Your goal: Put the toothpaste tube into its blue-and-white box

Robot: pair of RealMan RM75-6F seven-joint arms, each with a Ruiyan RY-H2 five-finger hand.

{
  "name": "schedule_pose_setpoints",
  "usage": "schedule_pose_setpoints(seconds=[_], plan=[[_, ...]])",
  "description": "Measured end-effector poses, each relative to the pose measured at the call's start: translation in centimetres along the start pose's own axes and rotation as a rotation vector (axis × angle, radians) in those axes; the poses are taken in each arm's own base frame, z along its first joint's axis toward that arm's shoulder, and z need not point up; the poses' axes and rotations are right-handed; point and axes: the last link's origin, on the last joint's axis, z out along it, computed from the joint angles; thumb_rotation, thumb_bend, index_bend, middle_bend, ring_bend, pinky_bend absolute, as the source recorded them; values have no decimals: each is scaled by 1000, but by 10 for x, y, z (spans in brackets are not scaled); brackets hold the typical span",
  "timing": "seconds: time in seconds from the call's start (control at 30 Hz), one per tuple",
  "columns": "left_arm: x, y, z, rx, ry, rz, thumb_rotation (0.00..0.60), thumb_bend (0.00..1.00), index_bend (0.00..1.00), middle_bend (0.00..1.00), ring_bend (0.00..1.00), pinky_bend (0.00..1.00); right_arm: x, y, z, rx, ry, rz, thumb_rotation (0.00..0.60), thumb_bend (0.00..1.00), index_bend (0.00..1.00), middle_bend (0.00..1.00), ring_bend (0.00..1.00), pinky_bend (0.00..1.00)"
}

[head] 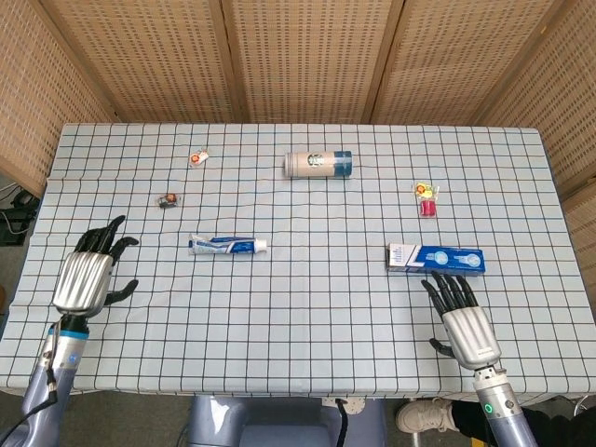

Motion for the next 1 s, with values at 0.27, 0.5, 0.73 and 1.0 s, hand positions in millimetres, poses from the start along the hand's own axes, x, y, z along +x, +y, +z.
schedule_pose_setpoints(seconds=[0.27, 0.5, 0.73, 1.0], plan=[[-12, 34, 57, 16, -124, -4, 600, 310, 334, 97, 173, 181, -2, 2, 3, -7, -1, 3, 600, 176, 93, 0, 0, 37], [-32, 59, 84, 4, -180, 34, 600, 314, 333, 98, 173, 182, -2, 6, 4, -18, 3, 6, 600, 176, 95, 0, 0, 40], [-53, 64, 96, 17, -229, 64, 600, 318, 334, 98, 173, 182, -2, 8, 5, -24, 6, 9, 600, 175, 97, 0, 0, 42], [-68, 67, 107, 22, -262, 90, 600, 319, 332, 98, 173, 182, -3, 9, 6, -29, 5, 8, 600, 175, 102, 0, 0, 44]])
